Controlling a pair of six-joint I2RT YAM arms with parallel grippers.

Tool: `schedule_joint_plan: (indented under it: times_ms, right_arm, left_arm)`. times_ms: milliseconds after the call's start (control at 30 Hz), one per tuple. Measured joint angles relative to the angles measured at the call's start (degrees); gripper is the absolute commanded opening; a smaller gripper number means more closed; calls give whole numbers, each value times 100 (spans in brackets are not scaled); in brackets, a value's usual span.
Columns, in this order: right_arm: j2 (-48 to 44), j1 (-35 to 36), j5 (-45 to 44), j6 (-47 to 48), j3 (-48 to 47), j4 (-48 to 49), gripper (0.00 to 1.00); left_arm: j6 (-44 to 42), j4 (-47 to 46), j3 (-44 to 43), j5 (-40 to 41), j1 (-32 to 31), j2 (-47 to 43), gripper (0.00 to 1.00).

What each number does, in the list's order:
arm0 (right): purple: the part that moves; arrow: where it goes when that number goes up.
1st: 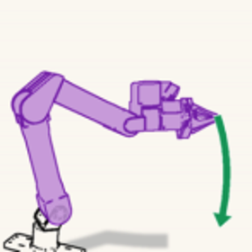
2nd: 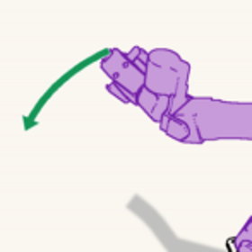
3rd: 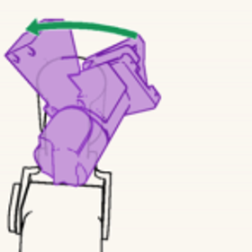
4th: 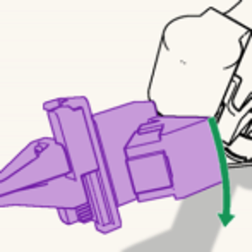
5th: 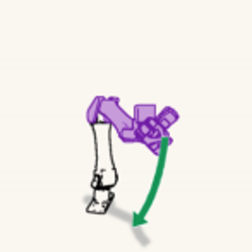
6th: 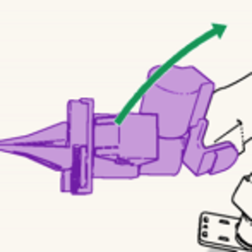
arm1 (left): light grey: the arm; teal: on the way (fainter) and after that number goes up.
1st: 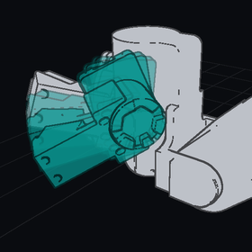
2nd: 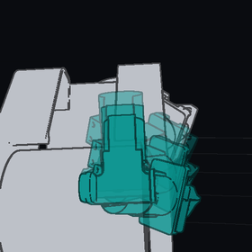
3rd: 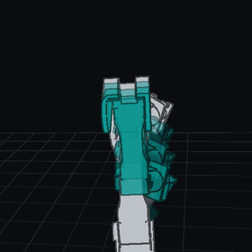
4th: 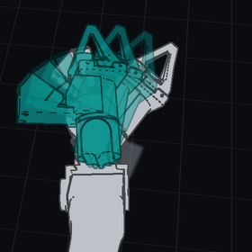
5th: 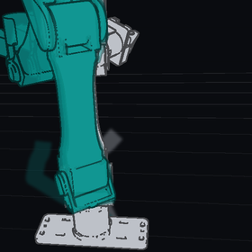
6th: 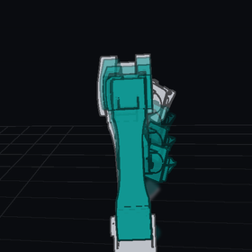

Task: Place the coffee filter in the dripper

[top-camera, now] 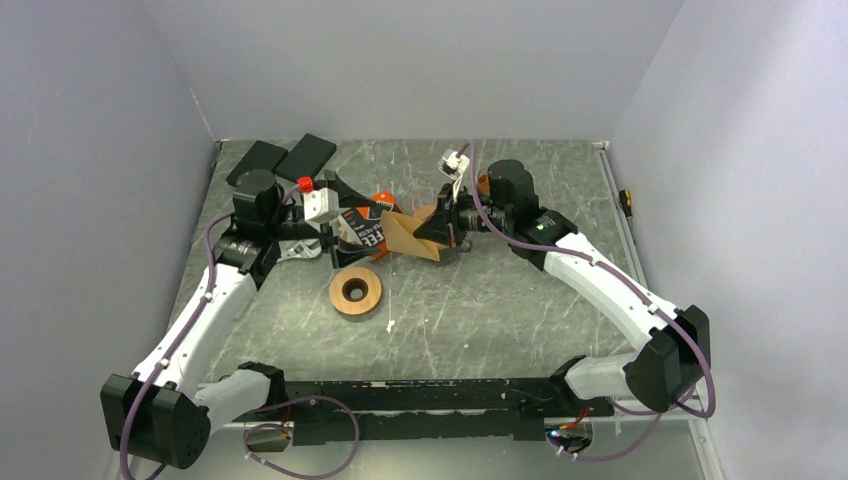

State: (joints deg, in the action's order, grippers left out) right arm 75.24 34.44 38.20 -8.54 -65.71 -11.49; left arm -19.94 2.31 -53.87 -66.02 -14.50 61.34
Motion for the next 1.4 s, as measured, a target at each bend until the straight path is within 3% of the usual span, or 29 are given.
schedule_joint_plan:
  times_ms: [167, 400, 600, 733, 1100, 1400]
  right_arm:
    - [11, -2, -382, 0, -142, -232, 0]
    - [20, -229, -890, -144, -682, -595, 0]
    - [79, -625, -1104, -374, -1099, -922, 0]
    - [142, -817, -1248, -483, -1248, -1167, 0]
    - [431, -920, -2444, -540, -1832, -2260, 0]
    - [813, -1032, -2514, -542, -2103, -2562, 0]
  left_arm:
    - [295, -234, 127, 706, 0, -116, 100]
    - [1451, -125, -24, 2260, -9, 133, 99]
    - [2874, 1147, -1019, 4072, -20, 970, 100]
    - [3340, 1982, -1742, 4846, -4, 1484, 99]
    - [3993, 2758, -1869, 5643, -4, 1853, 98]
    - [4339, 3154, -2955, 5427, -50, 2332, 99]
